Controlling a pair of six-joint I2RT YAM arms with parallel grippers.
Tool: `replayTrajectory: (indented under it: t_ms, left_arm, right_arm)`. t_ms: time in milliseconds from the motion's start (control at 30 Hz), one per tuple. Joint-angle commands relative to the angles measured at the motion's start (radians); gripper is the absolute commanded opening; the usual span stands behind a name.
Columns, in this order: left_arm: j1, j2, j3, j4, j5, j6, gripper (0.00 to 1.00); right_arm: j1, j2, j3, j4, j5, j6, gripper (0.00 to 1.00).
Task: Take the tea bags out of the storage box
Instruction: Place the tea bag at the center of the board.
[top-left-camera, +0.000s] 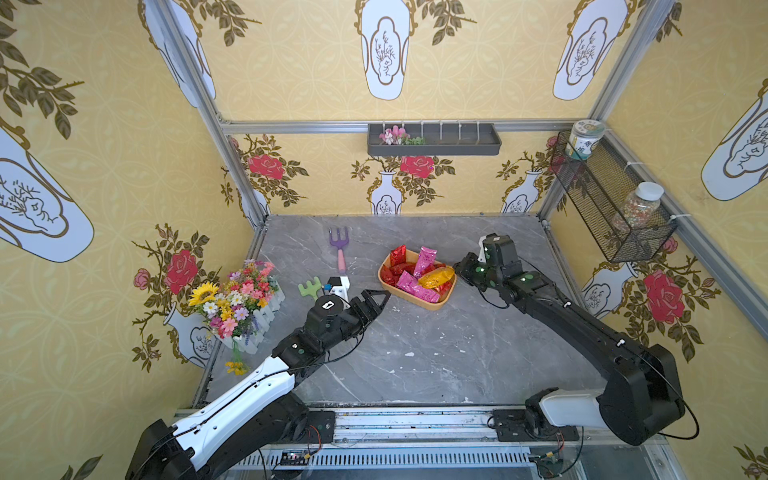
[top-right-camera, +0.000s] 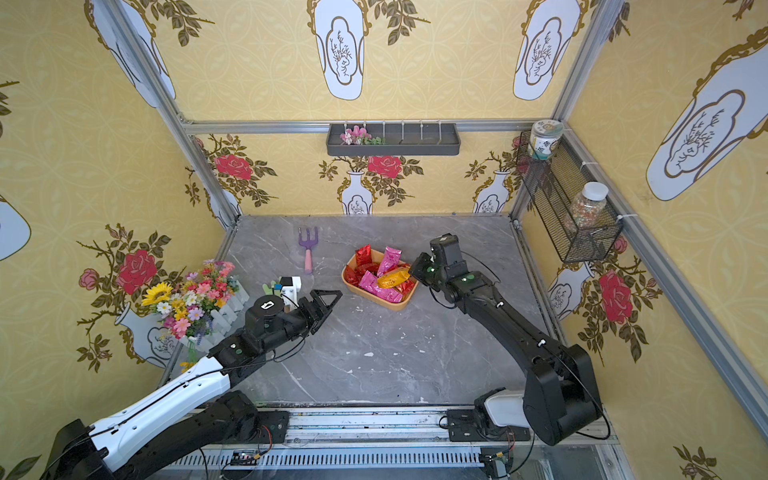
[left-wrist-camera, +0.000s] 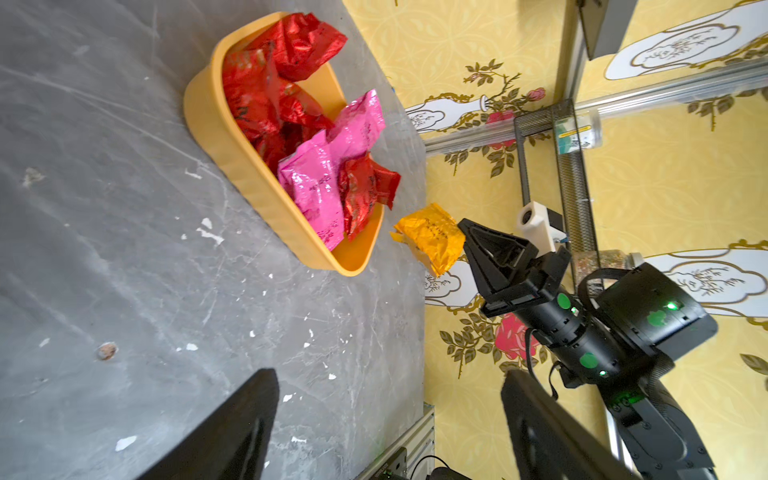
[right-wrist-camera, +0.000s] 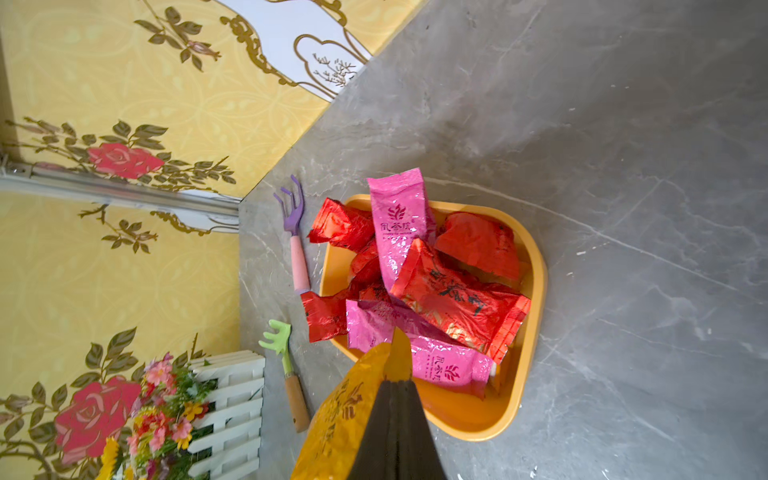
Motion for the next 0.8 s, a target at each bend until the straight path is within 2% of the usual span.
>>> replayTrajectory:
  t_ms: [0, 200, 400, 600, 767]
  left_arm:
    - [0.038, -0.027, 0.037, -0.031, 0.03, 0.042, 0.91]
    - [0.175, -0.096, 0.097, -0.137, 0.095, 0.079, 0.93]
    - [0.302, -0.15, 0.122, -0.256, 0.151, 0.114, 0.96]
    - [0.381, -0.206, 0.099, -0.336, 0.184, 0.131, 0.98]
    - [0.416, -0.258, 0.07, -0.384, 0.197, 0.132, 0.98]
  right_arm:
    - [0.047, -0.013, 0.009, -0.016, -0.063, -0.064, 0.0]
    - [0.233, 0.039, -0.013, 0.077, -0.091, -0.079, 0.0]
    - [0.384, 0.189, 0.028, 0.176, -0.122, -0.097, 0.0]
    - [0.477, 0.402, 0.154, 0.212, -0.194, -0.145, 0.0]
    - [0.508, 0.559, 0.259, 0.216, -0.24, -0.179, 0.0]
